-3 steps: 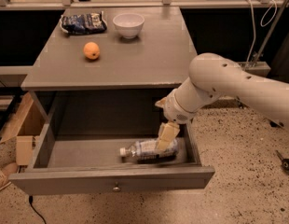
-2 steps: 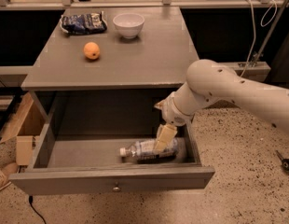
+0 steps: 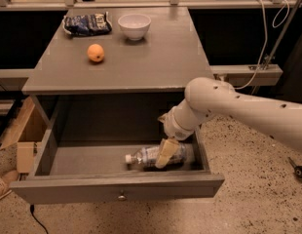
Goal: Pick blue plastic bottle from top drawer and place on counter
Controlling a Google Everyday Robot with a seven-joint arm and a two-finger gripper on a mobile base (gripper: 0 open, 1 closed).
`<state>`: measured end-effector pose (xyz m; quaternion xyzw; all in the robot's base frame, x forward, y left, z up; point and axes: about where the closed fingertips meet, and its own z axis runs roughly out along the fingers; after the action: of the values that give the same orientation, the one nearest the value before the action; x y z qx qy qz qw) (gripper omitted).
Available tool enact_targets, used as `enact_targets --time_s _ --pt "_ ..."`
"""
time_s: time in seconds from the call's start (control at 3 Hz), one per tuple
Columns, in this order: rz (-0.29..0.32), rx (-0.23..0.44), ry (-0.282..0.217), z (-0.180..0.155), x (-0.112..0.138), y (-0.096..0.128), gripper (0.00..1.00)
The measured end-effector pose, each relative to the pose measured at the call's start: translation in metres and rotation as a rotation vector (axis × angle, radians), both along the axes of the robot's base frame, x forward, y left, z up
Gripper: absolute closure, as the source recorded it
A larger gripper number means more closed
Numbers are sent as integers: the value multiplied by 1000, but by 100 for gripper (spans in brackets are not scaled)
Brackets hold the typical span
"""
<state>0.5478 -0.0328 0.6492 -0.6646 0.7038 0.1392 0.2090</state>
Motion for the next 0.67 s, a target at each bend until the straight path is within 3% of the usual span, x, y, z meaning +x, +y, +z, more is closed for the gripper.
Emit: enact_targets --time_s 0.33,0.67 --pt "6 -9 2 -22 -1 4 0" --pt "12 -27 -3 -38 -3 6 16"
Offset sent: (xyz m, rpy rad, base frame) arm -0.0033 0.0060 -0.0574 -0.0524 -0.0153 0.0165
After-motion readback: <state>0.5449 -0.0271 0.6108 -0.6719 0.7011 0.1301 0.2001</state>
